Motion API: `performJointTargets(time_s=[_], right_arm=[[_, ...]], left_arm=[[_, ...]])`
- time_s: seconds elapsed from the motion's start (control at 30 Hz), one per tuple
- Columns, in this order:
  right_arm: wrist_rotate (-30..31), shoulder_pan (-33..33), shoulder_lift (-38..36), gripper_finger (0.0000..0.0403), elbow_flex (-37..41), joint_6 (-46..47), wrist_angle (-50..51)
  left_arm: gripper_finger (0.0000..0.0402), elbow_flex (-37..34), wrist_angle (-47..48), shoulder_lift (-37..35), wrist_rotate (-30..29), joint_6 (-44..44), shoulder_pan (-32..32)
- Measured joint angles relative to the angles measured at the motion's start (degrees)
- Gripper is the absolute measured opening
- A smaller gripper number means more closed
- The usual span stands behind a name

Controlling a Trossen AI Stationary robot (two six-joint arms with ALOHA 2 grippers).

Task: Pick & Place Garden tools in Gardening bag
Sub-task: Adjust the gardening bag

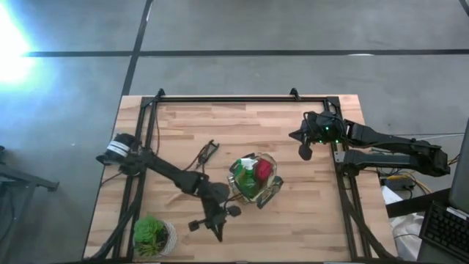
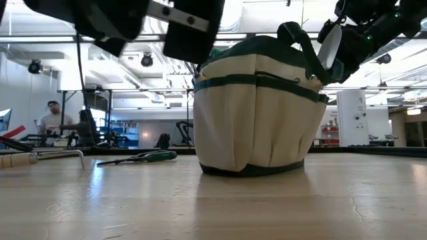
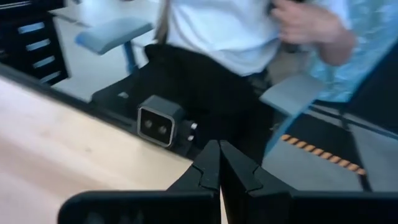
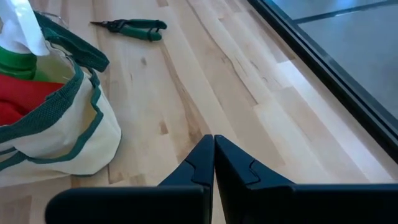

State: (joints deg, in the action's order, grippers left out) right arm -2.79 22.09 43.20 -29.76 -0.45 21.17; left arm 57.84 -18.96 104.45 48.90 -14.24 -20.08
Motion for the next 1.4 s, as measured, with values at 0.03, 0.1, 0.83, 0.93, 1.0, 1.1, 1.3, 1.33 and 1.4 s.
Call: performJointTargets(time_s=[0.03,0.1,0.83,0.93,1.0,1.1,1.3,1.33,1.4], right_arm=[[0.00,0.00,0.00,0.0008,0.00,-0.02,0.00],[0.00,0.04,0.00,0.0008,0.00,-0.27,-0.06],[-0.07,0.63,0.00,0.0008,0.09,-1.11,-0.19],[-0.07,0.63,0.00,0.0008,0.27,-1.11,-0.18],[-0.07,0.63,0.00,0.0008,0.42,-1.11,-0.24],[-0.09,0.62,0.01,0.0008,0.79,-1.08,-0.25],[-0.11,0.61,0.02,0.0008,1.16,-1.07,-0.32],[-0.11,0.61,0.00,0.0008,1.16,-1.07,-0.33],[-0.11,0.61,0.02,0.0008,1.16,-1.05,-0.33]], left_arm=[[0.0001,0.81,-0.05,0.93,1.87,-0.63,0.40],[0.0001,2.20,-0.48,2.66,4.99,-2.24,1.31],[0.0001,11.24,-2.01,15.12,8.03,-3.86,6.36],[0.0001,11.21,-1.67,14.74,3.45,-3.05,6.32],[0.0001,11.19,-1.50,14.66,0.45,-2.80,6.36],[0.0001,10.84,-1.46,14.66,-2.77,-2.59,6.36],[0.0000,9.24,-1.22,13.69,-9.30,-1.91,6.32],[0.0000,8.95,-1.13,13.40,-11.44,-1.71,6.32],[0.0000,8.14,-1.05,12.50,-15.63,-1.71,6.36]])
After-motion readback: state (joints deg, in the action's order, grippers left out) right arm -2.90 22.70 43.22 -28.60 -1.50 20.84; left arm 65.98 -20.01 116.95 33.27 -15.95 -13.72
